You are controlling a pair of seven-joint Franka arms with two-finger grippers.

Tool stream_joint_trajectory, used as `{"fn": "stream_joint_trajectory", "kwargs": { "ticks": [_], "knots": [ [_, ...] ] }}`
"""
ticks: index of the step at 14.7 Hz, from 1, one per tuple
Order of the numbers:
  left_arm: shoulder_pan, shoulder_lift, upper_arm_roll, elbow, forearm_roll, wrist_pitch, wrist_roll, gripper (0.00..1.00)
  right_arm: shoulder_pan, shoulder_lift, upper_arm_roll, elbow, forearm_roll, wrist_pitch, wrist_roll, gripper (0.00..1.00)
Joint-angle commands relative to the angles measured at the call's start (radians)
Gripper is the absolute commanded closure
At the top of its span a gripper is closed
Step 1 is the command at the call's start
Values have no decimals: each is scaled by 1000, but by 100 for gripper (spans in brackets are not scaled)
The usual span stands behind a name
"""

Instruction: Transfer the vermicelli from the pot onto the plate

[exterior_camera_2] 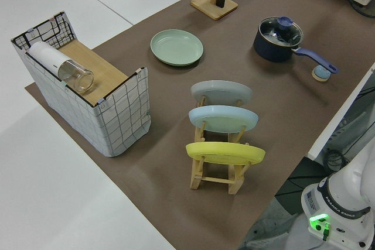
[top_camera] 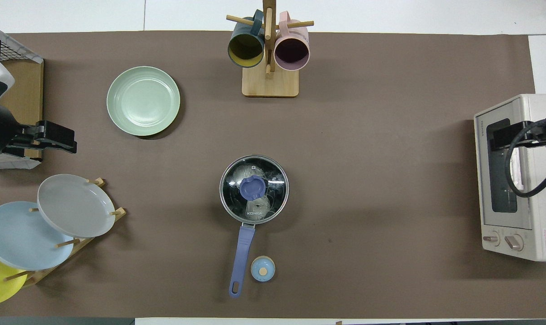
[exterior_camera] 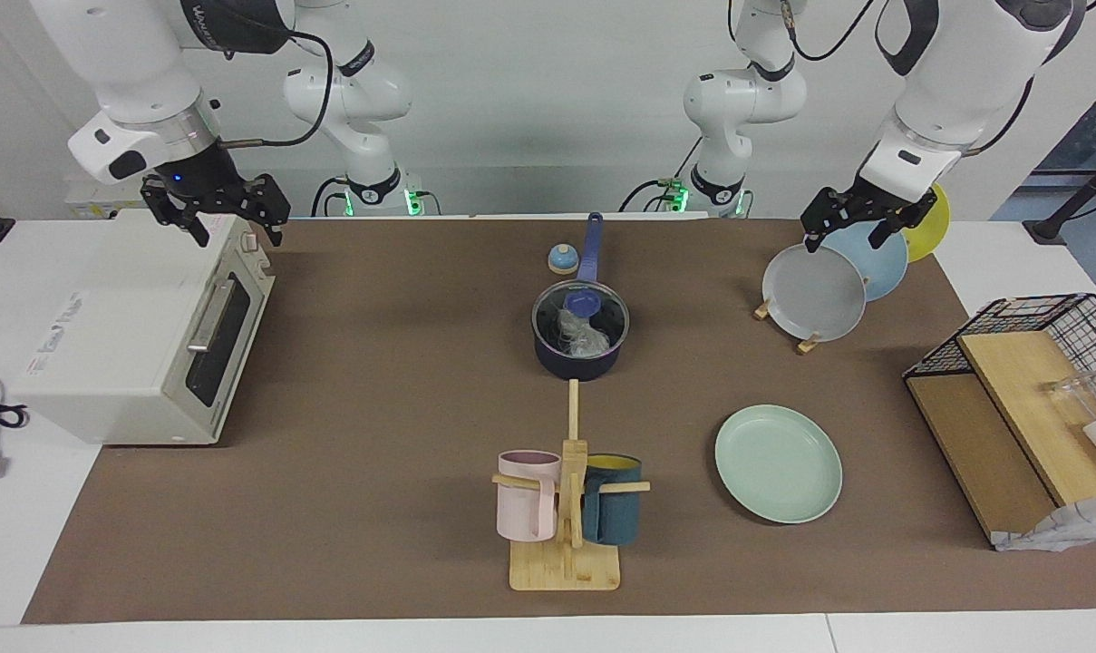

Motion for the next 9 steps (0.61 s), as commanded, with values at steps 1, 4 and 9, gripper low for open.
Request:
{"fn": "stream_joint_trajectory", "kwargs": {
  "ticks": [1, 4, 9],
  "knots": [
    [15, -22, -7, -21, -14, 10, 7, 0, -19, -24, 13, -25, 13, 3, -32, 0],
    [15, -22, -7, -21, -14, 10, 7, 0, -17, -24, 13, -24, 13, 4, -30, 0],
    [15, -22, -7, -21, -14, 10, 7, 0, 29, -4, 14, -8, 83, 35, -12, 0]
  ]
}}
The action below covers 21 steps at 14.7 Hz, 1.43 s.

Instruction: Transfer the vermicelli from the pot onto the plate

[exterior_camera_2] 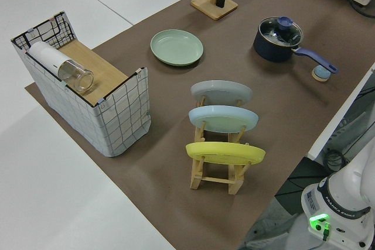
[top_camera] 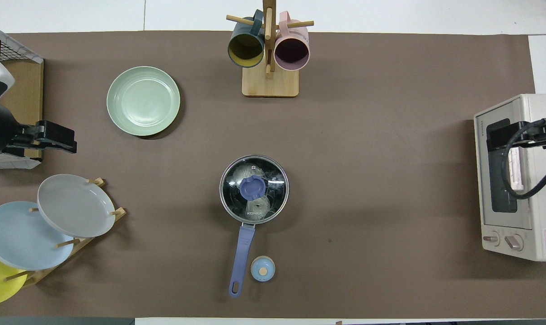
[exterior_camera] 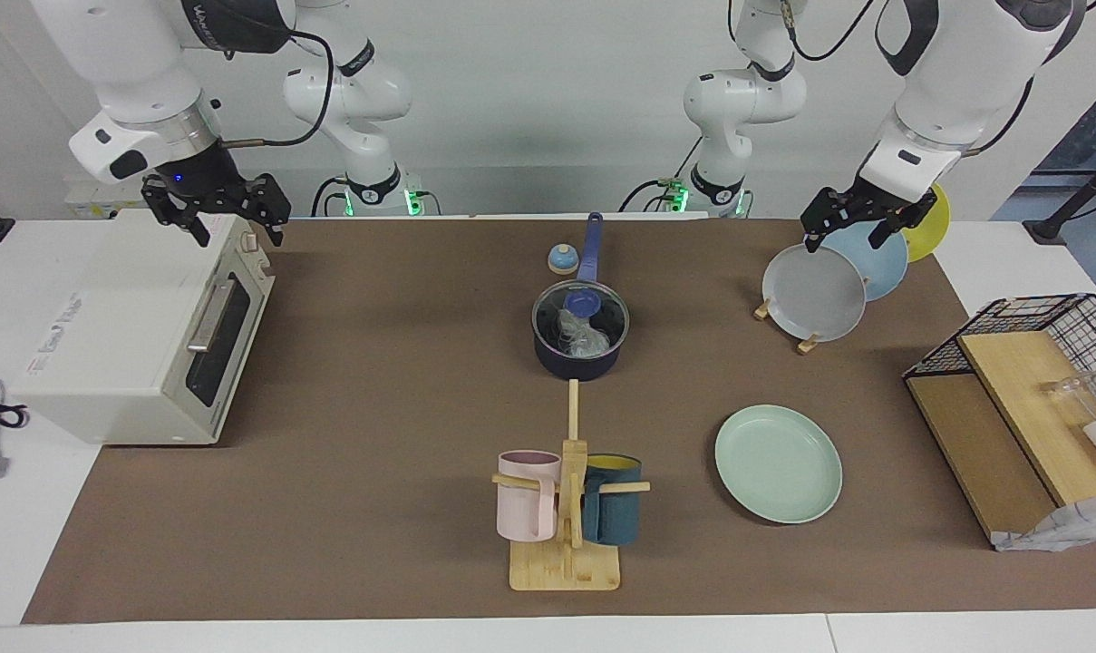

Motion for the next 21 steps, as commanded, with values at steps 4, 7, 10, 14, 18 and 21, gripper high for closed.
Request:
{"fn": "stream_joint_trajectory", "kwargs": {
  "ticks": [4, 7, 10, 14, 18, 21],
  "knots": [
    [15, -22, -7, -21, -14, 10, 7, 0, 128, 41, 10, 1, 49, 77, 132, 0],
    [15, -22, -7, -21, -14, 10, 7, 0, 251, 153, 11, 121, 48, 40, 319, 0],
    [15, -22, -7, -21, -14, 10, 7, 0, 411, 260, 11, 221, 12, 37, 476, 0],
    [15, -22, -7, -21, -14, 10, 7, 0, 532, 400, 13, 349, 16, 78, 706, 0],
    [15, -22, -7, -21, -14, 10, 7, 0, 557, 418, 40, 347, 10, 106, 726, 0],
    [15, -22, -7, -21, -14, 8, 7, 0, 595, 451, 40, 349, 2, 133, 763, 0]
  ]
}}
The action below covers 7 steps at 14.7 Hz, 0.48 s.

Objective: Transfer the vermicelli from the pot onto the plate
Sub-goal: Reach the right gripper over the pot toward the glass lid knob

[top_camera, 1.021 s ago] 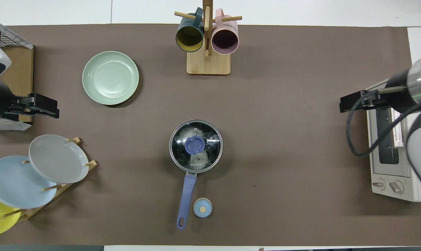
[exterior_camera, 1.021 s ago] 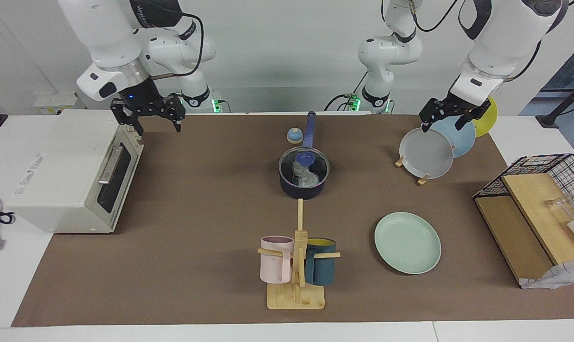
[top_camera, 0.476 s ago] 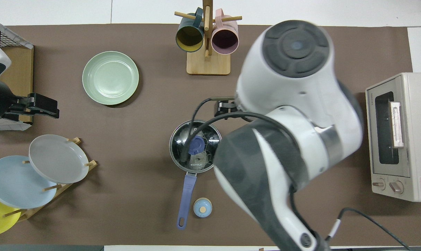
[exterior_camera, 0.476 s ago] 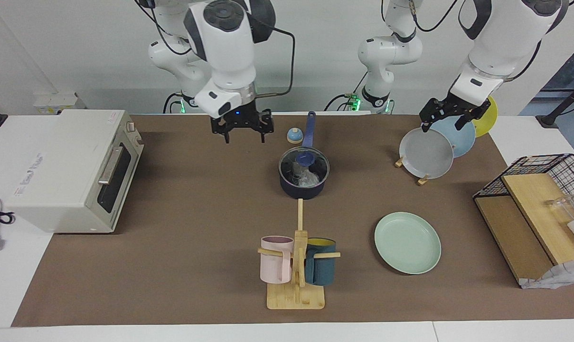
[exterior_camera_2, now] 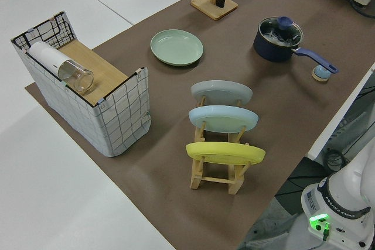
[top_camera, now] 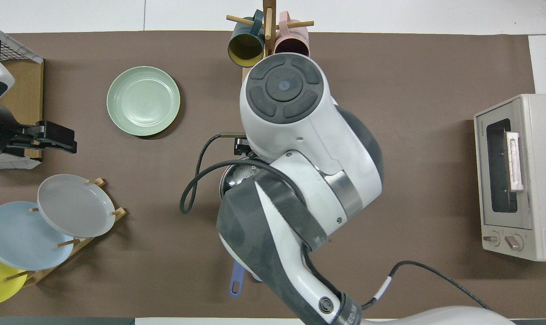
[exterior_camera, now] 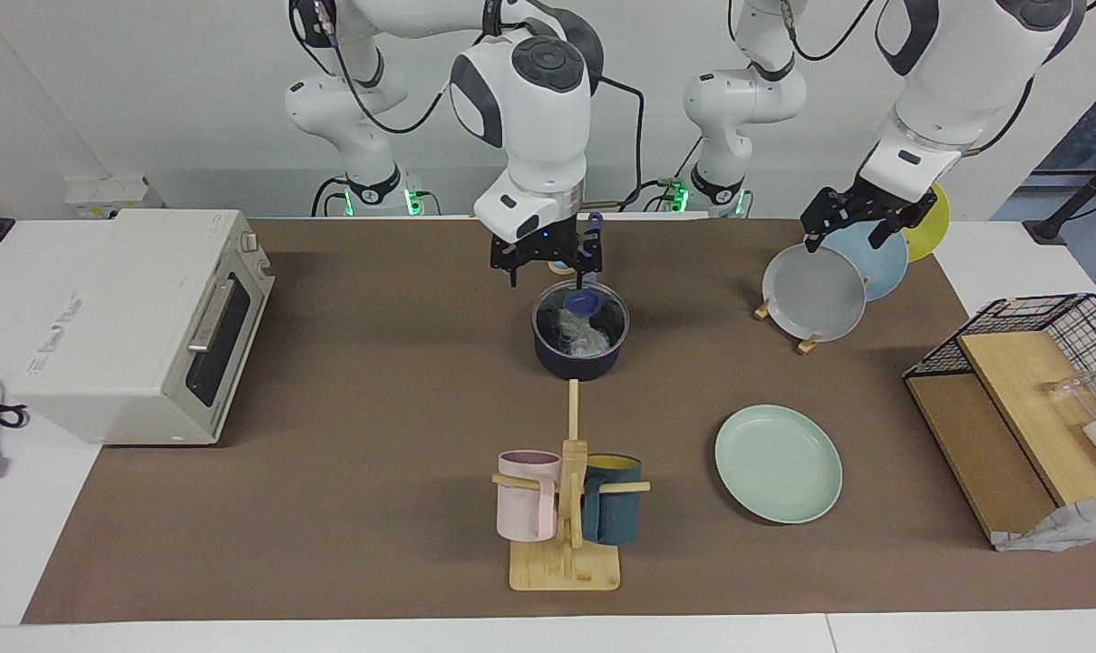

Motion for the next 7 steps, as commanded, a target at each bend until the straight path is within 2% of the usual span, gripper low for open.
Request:
{"fn": "stream_joint_trajectory", "kwargs": {
  "ticks": [1, 7],
  "knots": [
    [15, -22, -7, -21, -14, 8, 5, 0, 21, 39, 8, 23, -16, 28, 33, 0],
    [15, -22, -7, -21, -14, 7, 5, 0, 65, -4, 8, -167, -13, 183, 34, 0]
  ]
}}
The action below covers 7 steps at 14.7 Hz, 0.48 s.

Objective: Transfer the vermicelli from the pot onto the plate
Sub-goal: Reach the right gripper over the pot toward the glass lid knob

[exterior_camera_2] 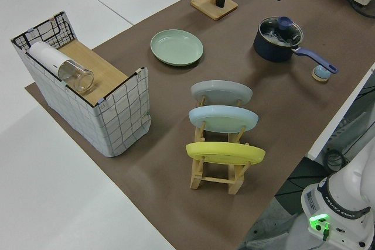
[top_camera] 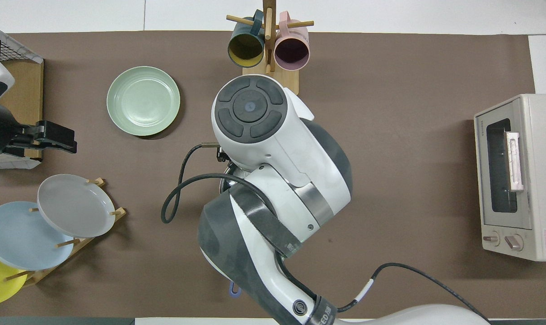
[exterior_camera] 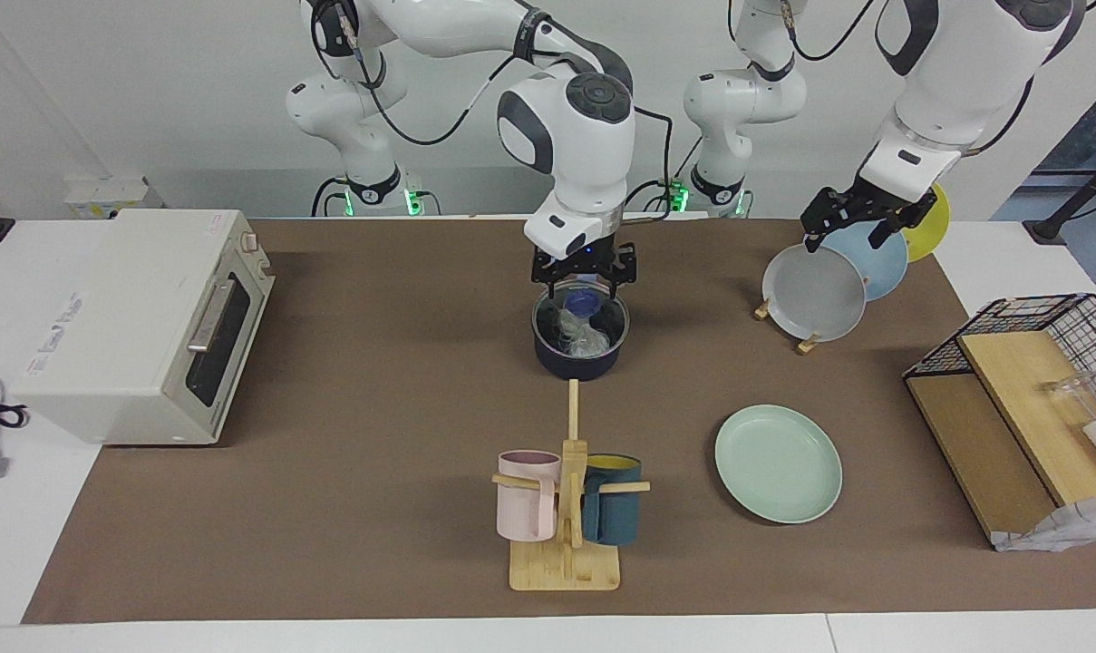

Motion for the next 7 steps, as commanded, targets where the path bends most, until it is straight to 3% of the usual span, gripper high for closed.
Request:
{"fn": "stream_joint_trajectory", "kwargs": {
  "ticks": [1, 3, 7],
  "knots": [
    [15, -22, -7, -21, -14, 8, 5, 0, 9, -65, 5, -140, -11, 93, 17, 0],
    [15, -22, -7, -21, -14, 10, 4, 0, 35, -117, 5, -292, -12, 214, 16, 0],
    [15, -22, -7, -19, -14, 15, 2, 0, 67, -126, 5, -324, -35, 240, 17, 0]
  ]
}}
